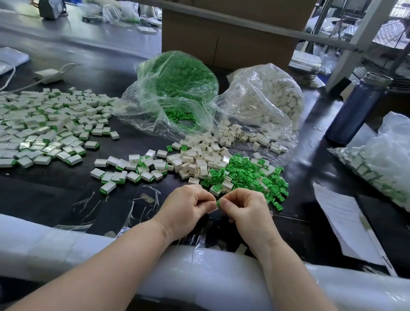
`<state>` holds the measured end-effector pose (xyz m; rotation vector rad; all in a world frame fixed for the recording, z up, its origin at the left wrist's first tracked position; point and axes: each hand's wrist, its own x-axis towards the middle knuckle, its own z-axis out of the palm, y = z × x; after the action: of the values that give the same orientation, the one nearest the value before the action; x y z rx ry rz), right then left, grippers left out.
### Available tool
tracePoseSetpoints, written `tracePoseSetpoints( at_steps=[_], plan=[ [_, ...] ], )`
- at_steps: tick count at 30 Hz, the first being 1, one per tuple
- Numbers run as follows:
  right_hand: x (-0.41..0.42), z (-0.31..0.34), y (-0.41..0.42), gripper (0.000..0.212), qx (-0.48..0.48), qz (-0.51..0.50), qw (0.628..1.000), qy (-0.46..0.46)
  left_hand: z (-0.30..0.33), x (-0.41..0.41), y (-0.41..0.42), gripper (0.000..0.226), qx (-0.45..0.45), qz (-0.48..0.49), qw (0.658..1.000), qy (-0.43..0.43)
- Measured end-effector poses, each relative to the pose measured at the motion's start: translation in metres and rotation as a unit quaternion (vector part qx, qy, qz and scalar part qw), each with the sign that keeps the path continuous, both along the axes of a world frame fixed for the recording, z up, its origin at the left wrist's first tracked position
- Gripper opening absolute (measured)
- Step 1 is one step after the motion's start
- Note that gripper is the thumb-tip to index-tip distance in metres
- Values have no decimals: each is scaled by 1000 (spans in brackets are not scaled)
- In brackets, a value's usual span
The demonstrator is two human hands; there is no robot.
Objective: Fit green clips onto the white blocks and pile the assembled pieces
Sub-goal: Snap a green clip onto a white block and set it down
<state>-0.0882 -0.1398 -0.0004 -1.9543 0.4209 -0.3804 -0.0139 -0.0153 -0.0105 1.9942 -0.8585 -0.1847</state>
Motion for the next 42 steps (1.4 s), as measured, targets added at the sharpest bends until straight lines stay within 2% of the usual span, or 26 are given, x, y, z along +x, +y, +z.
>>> tracePoseSetpoints(
  at_steps=[3, 9, 14, 20, 24, 27, 33, 42],
  plan=[
    [0, 0, -1, 25, -2, 2, 1000, 2, 1, -1, 0, 12, 7, -3, 1000, -13],
    [0, 0, 0, 23, 17, 3, 1000, 0, 2, 0, 0, 11, -13, 8, 1000, 23],
    [-1, 1, 2, 23, -11, 23, 1000, 15, 2, -2, 0, 13, 22, -13, 999, -25],
    [0, 1, 2, 16, 90, -4, 994, -65, 8, -4, -1, 14, -61, 10, 996, 71],
    [1, 0, 2, 17, 117, 8, 990, -83, 10, -4, -1, 12, -94, 13, 988, 124],
    [0, -1, 1, 20, 123, 21, 988, -89, 10, -3, -1, 5, -92, 11, 987, 129],
    [-2, 0, 1, 23, 143, 43, 984, -101, 9, -3, -1, 12, -86, 13, 988, 127],
    [-3, 1, 2, 24, 102, 54, 988, -106, 11, -3, 1, 9, -93, 21, 986, 137]
  ],
)
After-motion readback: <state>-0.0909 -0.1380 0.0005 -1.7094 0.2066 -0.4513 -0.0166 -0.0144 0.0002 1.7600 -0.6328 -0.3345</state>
